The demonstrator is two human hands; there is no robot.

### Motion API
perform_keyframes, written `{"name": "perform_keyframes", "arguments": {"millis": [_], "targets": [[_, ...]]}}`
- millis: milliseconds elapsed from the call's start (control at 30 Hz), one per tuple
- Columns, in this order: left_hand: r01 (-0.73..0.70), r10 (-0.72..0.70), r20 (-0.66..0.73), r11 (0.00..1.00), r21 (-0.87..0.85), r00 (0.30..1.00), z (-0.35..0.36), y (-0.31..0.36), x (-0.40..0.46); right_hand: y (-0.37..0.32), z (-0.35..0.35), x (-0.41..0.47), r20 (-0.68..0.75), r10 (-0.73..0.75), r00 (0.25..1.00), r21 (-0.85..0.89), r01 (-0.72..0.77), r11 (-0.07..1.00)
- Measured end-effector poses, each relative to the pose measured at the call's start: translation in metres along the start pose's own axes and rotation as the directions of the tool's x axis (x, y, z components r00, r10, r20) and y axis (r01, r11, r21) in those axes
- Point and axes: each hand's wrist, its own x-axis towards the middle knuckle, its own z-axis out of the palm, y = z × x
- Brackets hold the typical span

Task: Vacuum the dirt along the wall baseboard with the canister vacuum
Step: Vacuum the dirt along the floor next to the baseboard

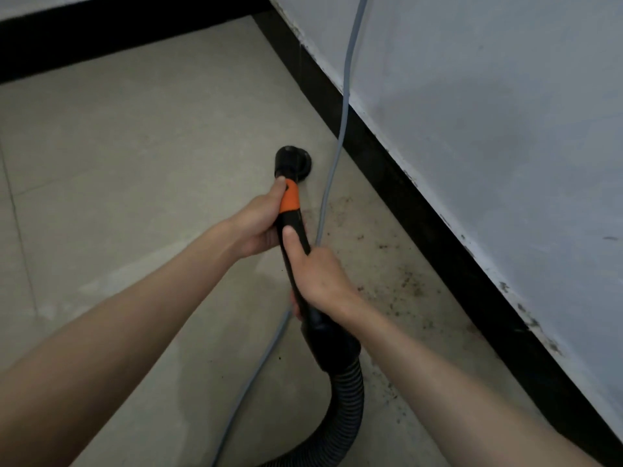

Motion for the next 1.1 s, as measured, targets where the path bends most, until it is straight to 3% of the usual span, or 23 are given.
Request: {"name": "perform_keyframes", "arguments": {"millis": [633, 1100], "targets": [[0.005, -0.002, -0.149, 1.000, 0.018, 0.989, -0.007, -0.075, -0.070, 0.054, 0.033, -0.071, 0.023, -0.007, 1.000, -0.048, 0.008, 0.999], [0.054, -0.056, 0.033, 0.996, 0.072, 0.998, 0.039, -0.048, -0.027, 0.047, -0.002, -0.049, -0.184, 0.054, 0.981, 0.003, -0.054, 0.999]]}}
